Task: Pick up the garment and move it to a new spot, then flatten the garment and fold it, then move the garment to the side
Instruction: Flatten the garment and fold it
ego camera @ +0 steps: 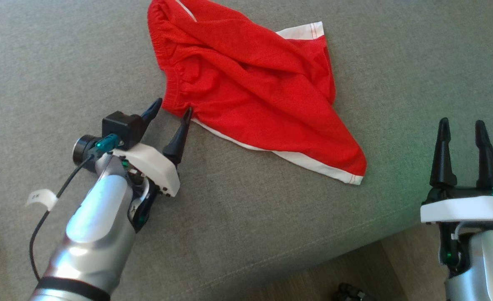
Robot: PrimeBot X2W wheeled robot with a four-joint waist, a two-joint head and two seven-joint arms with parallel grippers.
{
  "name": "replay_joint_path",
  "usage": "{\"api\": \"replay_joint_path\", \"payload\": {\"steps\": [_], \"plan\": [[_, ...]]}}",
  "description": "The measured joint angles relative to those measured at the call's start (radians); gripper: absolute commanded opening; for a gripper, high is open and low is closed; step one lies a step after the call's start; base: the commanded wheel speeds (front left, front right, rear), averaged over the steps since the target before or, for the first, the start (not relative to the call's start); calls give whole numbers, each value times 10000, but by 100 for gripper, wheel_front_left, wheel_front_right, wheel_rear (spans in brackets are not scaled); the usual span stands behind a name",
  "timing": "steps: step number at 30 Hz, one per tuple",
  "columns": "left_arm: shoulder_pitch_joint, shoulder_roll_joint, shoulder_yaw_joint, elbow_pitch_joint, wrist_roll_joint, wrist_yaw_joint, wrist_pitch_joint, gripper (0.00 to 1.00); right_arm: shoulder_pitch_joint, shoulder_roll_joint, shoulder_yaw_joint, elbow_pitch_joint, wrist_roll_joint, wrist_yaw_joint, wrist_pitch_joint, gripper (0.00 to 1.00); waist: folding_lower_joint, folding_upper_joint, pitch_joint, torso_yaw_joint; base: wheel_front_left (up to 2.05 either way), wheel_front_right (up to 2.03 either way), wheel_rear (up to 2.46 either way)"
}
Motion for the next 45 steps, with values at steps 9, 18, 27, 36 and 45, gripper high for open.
{"api": "replay_joint_path", "payload": {"steps": [9, 18, 27, 36, 45], "plan": [[-496, 81, -40, 439, 96, 0, 0, 100, -126, 0, 182, 146, 153, 0, -132, 100, 0, 0, 147, -196, 0, 0, 0], [-534, 86, 157, 169, -21, -29, 0, 0, -19, -2, 1546, 372, 694, 0, -17, 100, 0, 0, 115, -196, 0, 0, 0], [-471, 27, 840, -692, 215, 280, 0, 0, 612, -10, 3467, 1032, 1918, 0, 813, 100, 0, 0, 93, -11, 0, 0, 0], [-314, -153, 1055, -754, 447, 240, 0, 0, 514, -10, 4481, 1476, 2295, 0, 1275, 100, 0, 0, 92, 137, 0, 0, 0], [-315, -435, 1070, -740, 623, 157, 0, 0, 446, -19, 4460, 2006, 2355, 0, 1519, 100, 0, 0, -14, 424, 0, 0, 0]]}}
